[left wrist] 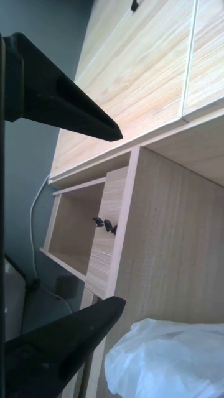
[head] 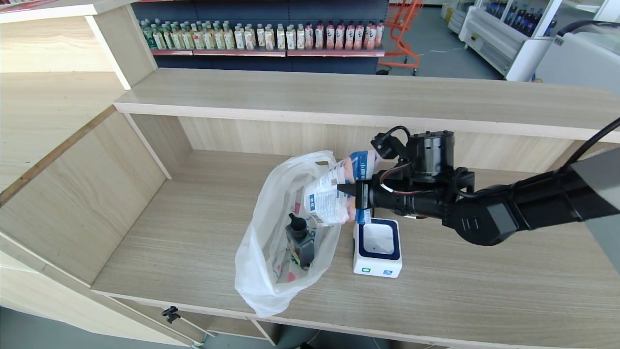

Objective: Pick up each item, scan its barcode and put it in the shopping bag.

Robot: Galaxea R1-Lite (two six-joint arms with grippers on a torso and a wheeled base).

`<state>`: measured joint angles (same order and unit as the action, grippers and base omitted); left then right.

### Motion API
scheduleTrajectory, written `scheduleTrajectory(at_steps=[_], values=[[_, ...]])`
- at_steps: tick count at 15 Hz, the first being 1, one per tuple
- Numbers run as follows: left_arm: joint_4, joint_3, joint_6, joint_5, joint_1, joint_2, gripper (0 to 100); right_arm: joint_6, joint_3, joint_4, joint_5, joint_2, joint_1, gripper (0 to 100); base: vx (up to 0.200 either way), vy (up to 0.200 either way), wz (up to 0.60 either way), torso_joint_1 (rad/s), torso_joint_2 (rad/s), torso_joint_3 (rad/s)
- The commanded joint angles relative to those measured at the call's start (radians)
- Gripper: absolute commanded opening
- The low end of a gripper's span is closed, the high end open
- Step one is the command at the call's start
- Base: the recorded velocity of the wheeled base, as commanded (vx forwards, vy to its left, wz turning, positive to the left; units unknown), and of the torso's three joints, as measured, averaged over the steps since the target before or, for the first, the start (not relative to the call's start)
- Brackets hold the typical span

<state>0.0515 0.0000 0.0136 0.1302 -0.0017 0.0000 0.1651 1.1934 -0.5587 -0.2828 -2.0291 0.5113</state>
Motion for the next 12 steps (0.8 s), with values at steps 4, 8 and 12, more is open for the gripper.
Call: scheduleTrajectory(at_steps=[4, 8, 12], values=[[0.001, 0.0, 0.0, 0.0, 0.0, 0.002, 100, -0.036, 0.17, -0.015, 0.001, -0.21, 0.016, 0, 0.0, 0.0, 0.0, 0.0, 0.0, 0.0], [0.001, 0.0, 0.0, 0.0, 0.0, 0.002, 100, -0.035, 0.238, -0.012, -0.001, -0.267, 0.044, 100, 0.0, 0.0, 0.0, 0.0, 0.0, 0.0], [0.001, 0.0, 0.0, 0.0, 0.0, 0.002, 100, 0.1, 0.325, -0.013, -0.022, -0.255, 0.055, 100, 0.0, 0.0, 0.0, 0.0, 0.0, 0.0]])
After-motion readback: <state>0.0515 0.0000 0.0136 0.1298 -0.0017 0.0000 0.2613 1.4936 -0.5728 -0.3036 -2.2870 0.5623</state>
